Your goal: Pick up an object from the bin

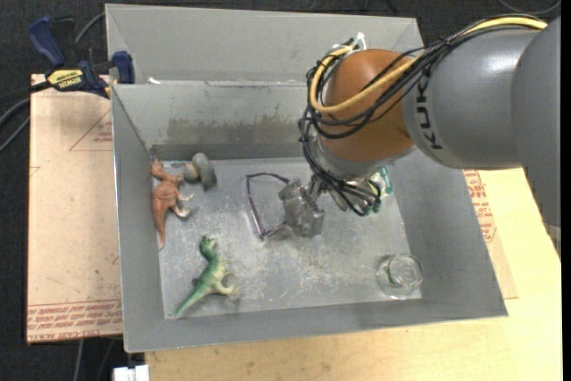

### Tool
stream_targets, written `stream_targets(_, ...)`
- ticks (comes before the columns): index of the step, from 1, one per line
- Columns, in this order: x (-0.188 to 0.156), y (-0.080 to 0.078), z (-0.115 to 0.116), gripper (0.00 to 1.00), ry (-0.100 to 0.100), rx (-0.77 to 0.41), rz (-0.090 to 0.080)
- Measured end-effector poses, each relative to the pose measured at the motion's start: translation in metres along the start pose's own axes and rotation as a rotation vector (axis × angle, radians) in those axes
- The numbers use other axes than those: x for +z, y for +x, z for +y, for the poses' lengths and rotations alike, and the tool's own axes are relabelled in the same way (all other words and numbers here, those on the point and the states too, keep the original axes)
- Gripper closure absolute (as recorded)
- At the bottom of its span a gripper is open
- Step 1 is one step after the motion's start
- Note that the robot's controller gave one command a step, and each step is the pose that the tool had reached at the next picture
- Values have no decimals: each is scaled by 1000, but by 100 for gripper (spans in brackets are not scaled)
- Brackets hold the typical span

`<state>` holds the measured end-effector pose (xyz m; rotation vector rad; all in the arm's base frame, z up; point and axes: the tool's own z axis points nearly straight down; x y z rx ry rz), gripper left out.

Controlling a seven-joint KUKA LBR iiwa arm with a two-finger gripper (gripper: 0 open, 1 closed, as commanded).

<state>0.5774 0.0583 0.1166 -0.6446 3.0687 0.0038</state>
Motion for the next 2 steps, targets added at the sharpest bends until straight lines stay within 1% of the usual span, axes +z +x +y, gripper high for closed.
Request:
stream_targets(1,37,-24,6,0,-1,-200,-3)
stream_targets(2,37,-24,6,100,0,-200,-3)
